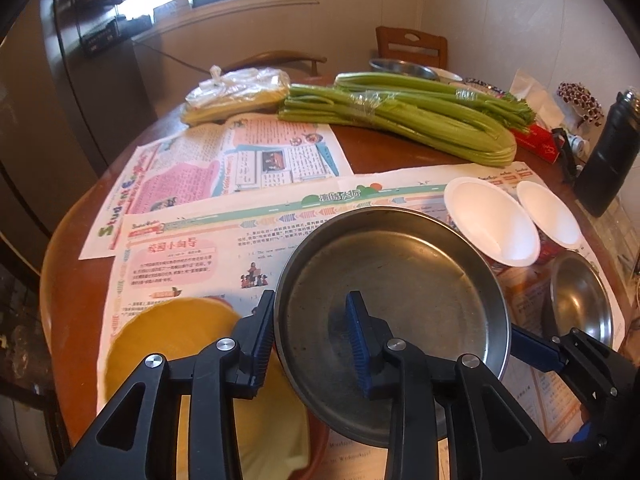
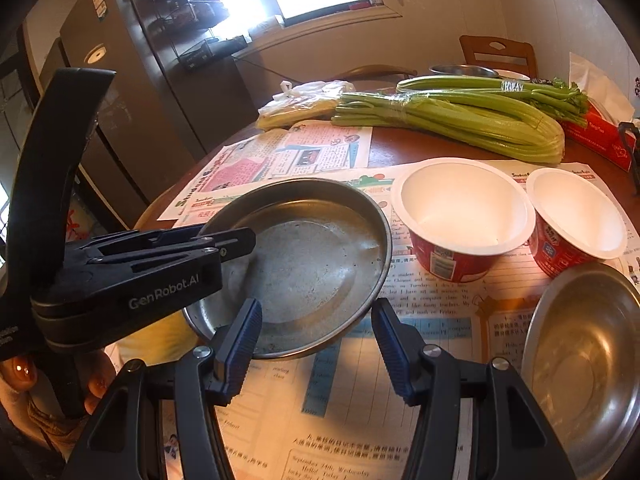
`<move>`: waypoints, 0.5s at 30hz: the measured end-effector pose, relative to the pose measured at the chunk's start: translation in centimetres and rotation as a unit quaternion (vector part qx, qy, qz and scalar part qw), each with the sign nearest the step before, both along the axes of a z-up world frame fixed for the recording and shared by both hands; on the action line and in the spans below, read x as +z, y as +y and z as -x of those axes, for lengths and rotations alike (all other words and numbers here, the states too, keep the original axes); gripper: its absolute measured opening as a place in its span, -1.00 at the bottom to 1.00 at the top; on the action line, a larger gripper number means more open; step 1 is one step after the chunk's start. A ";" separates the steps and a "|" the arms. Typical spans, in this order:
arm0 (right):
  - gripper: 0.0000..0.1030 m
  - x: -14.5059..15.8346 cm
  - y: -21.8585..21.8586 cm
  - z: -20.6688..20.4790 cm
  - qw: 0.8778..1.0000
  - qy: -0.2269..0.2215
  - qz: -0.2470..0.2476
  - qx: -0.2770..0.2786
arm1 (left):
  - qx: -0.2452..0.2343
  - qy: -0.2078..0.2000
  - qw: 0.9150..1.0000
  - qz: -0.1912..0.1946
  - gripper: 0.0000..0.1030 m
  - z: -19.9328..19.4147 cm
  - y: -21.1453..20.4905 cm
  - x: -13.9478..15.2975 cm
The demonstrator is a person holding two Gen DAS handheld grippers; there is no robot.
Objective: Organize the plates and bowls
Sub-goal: 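Carry the steel tray over the stacked plates and lower it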
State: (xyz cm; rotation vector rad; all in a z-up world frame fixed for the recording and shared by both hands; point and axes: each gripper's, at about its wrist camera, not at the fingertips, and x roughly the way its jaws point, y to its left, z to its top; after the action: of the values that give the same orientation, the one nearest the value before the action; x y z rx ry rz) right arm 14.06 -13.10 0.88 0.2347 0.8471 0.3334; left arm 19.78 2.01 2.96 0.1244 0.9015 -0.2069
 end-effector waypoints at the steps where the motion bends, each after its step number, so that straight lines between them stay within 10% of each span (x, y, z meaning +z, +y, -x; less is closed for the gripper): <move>1: 0.12 0.3 0.1 0.3 1.000 -0.003 0.002 0.001 | 0.001 -0.002 1.000 0.001 -0.31 0.4 0.1 0.3; 15: 0.12 3.6 1.3 3.7 0.999 -0.045 0.000 0.020 | 0.025 -0.040 0.999 0.010 -0.28 4.4 2.4 3.4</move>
State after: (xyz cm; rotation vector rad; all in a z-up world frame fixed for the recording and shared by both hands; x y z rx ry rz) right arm 10.40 -11.79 4.48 0.2021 0.7646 0.3799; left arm 15.37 4.38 6.38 0.0904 0.8210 -0.1639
